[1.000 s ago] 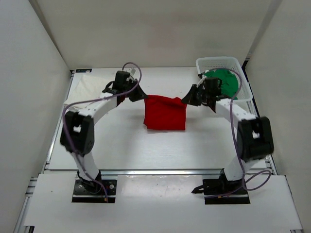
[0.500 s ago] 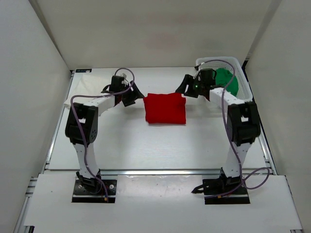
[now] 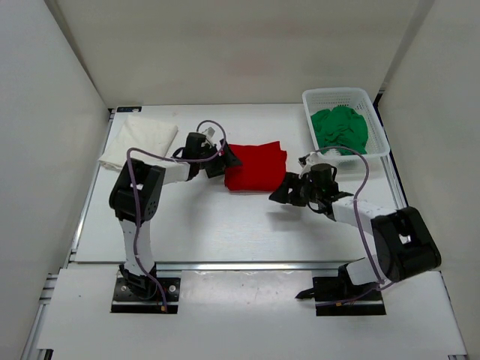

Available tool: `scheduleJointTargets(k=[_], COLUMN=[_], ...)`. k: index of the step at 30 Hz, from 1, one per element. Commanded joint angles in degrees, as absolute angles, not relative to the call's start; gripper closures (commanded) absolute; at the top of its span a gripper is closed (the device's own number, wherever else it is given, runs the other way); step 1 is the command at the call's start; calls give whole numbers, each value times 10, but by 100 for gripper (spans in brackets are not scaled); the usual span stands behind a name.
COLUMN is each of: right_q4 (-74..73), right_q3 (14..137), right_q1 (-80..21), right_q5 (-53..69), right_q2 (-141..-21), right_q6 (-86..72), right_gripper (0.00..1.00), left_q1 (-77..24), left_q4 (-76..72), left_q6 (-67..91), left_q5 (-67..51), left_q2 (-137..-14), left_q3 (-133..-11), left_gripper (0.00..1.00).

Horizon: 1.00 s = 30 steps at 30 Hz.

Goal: Fold and stack the t-shirts
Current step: Put the neatly folded tshirt into the corner of the board with the left arm

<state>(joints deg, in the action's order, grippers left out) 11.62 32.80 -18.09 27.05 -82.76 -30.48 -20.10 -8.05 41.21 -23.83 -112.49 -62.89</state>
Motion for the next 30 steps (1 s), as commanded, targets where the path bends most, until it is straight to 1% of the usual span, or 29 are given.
scheduleJointTargets(k=[1,2,3,4,5,6,7,8,12,14,17,19,21,24,25,26,28,29,30], right_q4=[186,176,173,168,164,163,161,163,160,160,162,161,163,169,172,171,185,189,192], right_q3=[317,316,316,309,304,300,295,288,264,253,245,243,242,241,240,236,238,237,236], right_q1=[-185,-185,-183,-184,-185,-181,-177,-173,-162,-154,-142,-141,-134,-138,-138,-137,-144,-151,-163], right_q5=[268,268,266,265,267,265,269,272,279,285,300,303,310,318,324,326,334,336,337], right_q2=[-763,-759,-750,-741,-737,-724,-716,-710,-701,-698,-698,-694,-697,-707,-711,-716,-724,-735,-736], right_q6=[-309,-306,-304,-306,-303,-301,-303,-303,-309,-310,-313,-309,-308,-304,-306,-305,-306,-309,-309], right_gripper=[38,38,38,38,39,39,38,39,40,40,40,40,40,40,40,40,40,40,40], left_q1=[-223,-226,-229,-230,-229,-228,-230,-230,-231,-216,-186,-154,-100,-15,29,47,119,135,165], left_q4=[-64,-69,-76,-87,-89,-92,-91,-85,-42,-15,32,40,54,42,20,-9,-40,-72,-88], left_q6=[414,417,416,425,435,440,443,448,445,449,448,450,447,467,483,489,503,518,531], left_q5=[-231,-234,-236,-241,-241,-239,-239,-240,-246,-261,-275,-283,-285,-294,-306,-312,-309,-300,-296], left_q2=[-1187,-1204,-1215,-1220,-1221,-1224,-1232,-1233,-1252,-1262,-1257,-1239,-1214,-1170,-1151,-1132,-1106,-1086,-1075], left_q3=[-656,-663,-674,-685,-690,-702,-721,-741,-847,-929,-1010,-1032,-1037,-990,-972,-942,-884,-834,-781], left_gripper=[2,4,19,38,50,75,89,99,100,100,100,100,100,100,100,100,100,98,88])
